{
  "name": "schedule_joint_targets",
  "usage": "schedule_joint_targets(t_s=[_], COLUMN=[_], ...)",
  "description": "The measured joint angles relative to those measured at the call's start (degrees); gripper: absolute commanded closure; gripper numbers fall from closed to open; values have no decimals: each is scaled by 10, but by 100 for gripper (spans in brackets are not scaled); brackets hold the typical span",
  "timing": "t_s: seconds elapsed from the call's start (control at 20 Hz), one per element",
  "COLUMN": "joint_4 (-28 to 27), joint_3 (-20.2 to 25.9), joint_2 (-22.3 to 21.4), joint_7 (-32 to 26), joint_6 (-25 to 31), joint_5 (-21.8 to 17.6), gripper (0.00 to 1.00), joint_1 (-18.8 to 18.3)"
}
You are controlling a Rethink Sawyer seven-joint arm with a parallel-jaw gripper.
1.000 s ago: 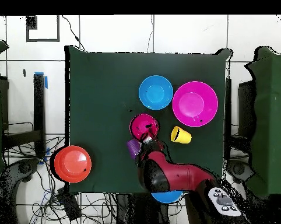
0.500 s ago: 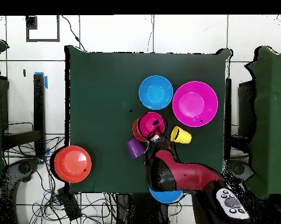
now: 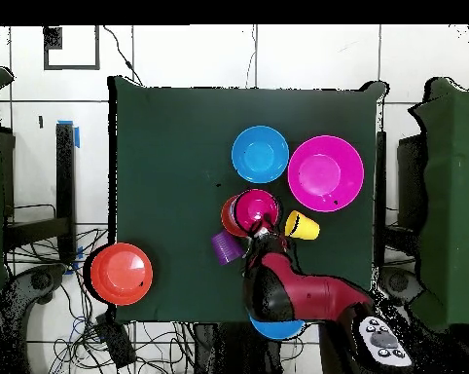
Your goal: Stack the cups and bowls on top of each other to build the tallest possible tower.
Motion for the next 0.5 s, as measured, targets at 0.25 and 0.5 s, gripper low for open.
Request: schedule_joint_targets(t_s=[0.25, 0.5], joint_4=[0, 0], joint_3=[-17, -22], joint_2=[10, 19], joint_7=[0, 0], joint_6=[-23, -33], joint_5=[0, 0], gripper=[100, 100], joint_1=[21, 26])
